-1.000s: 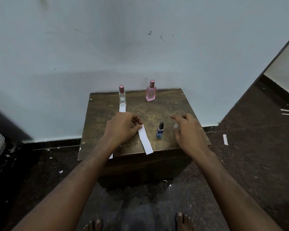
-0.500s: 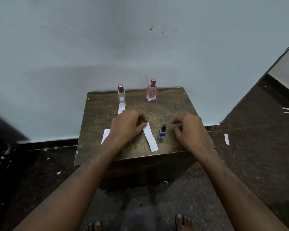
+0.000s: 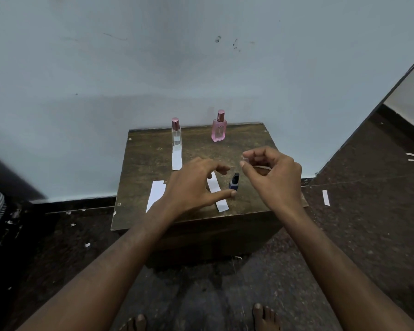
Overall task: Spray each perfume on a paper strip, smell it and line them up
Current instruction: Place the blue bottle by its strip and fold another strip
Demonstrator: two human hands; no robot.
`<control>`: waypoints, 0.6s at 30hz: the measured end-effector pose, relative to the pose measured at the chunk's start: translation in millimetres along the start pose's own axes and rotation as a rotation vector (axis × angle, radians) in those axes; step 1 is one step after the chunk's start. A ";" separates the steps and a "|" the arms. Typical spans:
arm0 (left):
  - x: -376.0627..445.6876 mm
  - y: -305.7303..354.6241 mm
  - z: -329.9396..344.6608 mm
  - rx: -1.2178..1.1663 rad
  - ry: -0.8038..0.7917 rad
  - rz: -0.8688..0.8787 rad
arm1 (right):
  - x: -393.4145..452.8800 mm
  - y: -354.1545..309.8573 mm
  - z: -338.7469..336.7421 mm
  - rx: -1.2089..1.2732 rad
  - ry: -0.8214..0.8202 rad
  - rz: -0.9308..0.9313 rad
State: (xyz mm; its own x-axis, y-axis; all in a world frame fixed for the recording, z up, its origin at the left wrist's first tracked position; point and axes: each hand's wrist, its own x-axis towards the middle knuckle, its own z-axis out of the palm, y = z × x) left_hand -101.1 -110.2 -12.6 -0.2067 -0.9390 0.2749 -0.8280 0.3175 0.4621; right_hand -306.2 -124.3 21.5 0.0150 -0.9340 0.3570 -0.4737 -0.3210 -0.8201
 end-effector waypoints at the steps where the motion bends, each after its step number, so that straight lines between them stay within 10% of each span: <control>1: -0.1 1.5 0.4 0.004 0.021 -0.003 | -1.1 -0.7 -0.1 -0.005 -0.008 -0.014; 18: -5.8 25.4 2.6 0.023 0.063 -0.028 | -13.0 5.9 0.6 -0.216 -0.152 -0.210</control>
State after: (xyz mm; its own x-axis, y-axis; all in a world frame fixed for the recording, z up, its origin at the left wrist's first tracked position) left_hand -122.3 -97.0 -4.7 -0.1510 -0.9369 0.3152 -0.8447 0.2879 0.4512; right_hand -308.7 -114.2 11.8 0.2560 -0.8688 0.4238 -0.6217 -0.4837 -0.6161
